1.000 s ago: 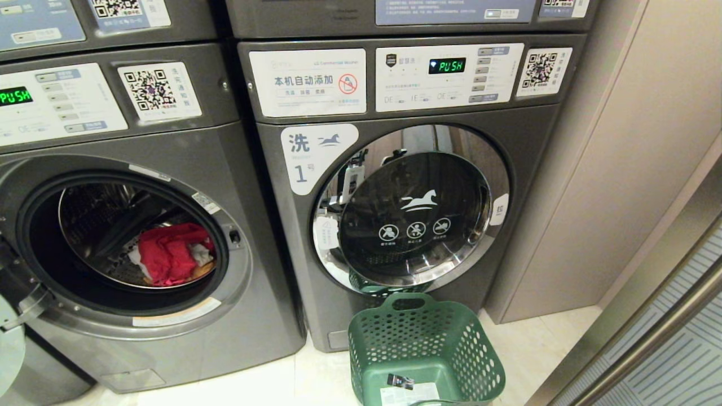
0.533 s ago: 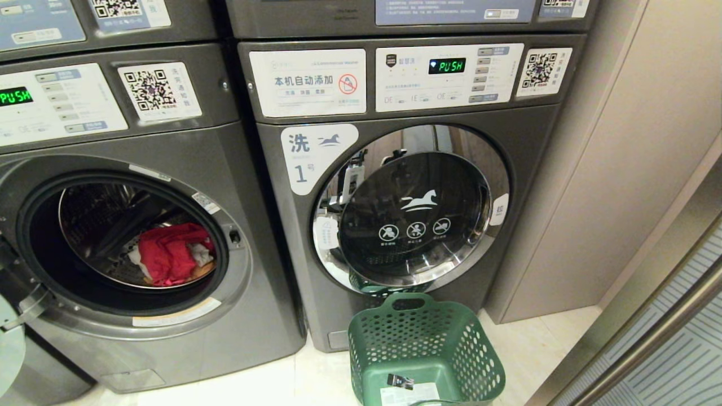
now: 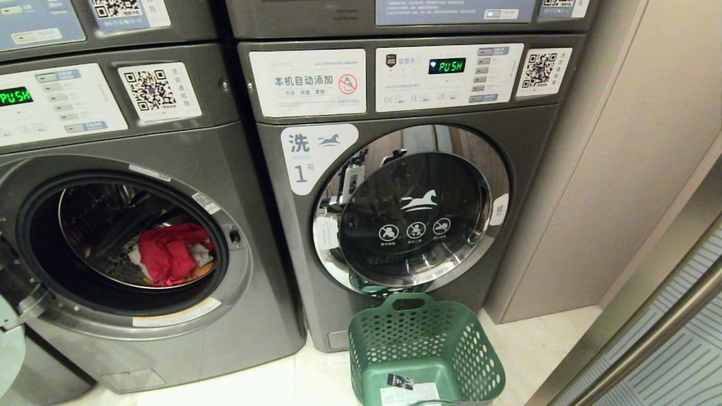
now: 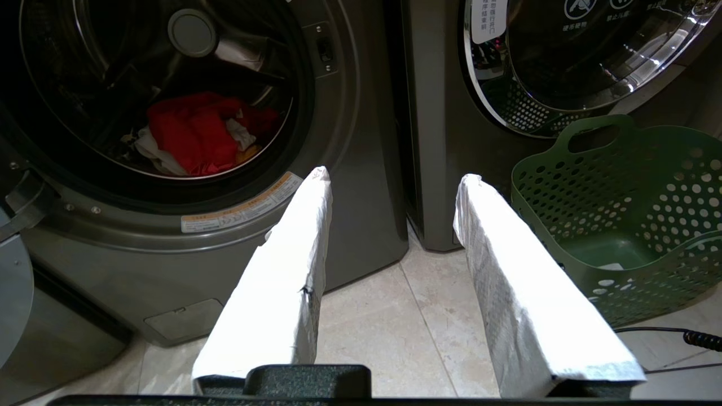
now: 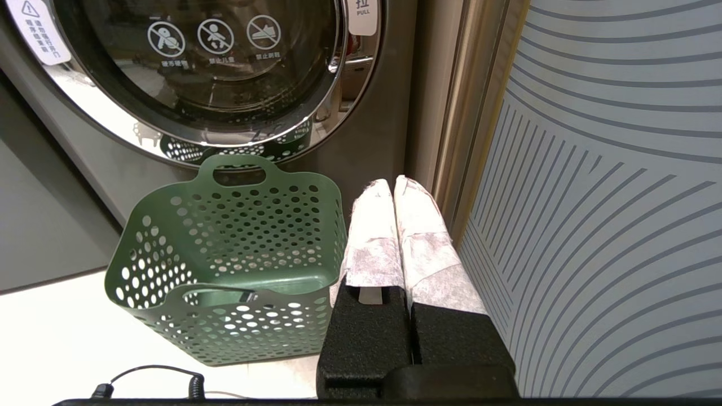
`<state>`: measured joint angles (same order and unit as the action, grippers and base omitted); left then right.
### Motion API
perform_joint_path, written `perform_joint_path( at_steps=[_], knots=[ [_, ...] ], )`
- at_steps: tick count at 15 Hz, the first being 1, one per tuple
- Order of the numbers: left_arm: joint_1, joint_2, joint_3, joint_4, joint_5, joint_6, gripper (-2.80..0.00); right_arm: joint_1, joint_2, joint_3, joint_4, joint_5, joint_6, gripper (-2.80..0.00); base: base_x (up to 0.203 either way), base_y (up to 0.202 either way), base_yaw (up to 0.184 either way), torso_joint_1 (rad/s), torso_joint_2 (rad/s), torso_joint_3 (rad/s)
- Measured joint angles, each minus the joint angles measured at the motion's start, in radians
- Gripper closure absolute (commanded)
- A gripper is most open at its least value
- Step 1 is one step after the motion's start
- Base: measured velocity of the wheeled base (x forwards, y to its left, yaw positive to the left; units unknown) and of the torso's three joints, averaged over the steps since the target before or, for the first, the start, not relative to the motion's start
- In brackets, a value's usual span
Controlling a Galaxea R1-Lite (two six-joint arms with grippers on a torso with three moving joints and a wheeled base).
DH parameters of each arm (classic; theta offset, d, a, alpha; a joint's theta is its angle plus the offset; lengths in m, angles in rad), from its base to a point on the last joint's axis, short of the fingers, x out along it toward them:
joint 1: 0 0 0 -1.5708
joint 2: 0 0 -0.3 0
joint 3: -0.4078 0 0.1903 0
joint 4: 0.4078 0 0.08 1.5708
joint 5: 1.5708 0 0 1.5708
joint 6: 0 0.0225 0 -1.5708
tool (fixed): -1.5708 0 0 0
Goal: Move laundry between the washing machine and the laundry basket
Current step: Pick a cloth and place it into the basket
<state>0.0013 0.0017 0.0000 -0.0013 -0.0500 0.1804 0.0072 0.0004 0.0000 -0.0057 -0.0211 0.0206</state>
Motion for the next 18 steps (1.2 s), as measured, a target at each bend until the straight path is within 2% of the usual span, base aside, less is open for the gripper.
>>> perform_joint_path(
  at_steps=[18],
  knots=[
    [0.000, 0.000, 0.000, -0.001, -0.001, 0.000, 0.00, 0.000, 0.000, 0.000, 0.002, 0.002, -0.019, 0.00, 0.000, 0.000, 0.000, 0.000, 0.00, 0.000]
  ],
)
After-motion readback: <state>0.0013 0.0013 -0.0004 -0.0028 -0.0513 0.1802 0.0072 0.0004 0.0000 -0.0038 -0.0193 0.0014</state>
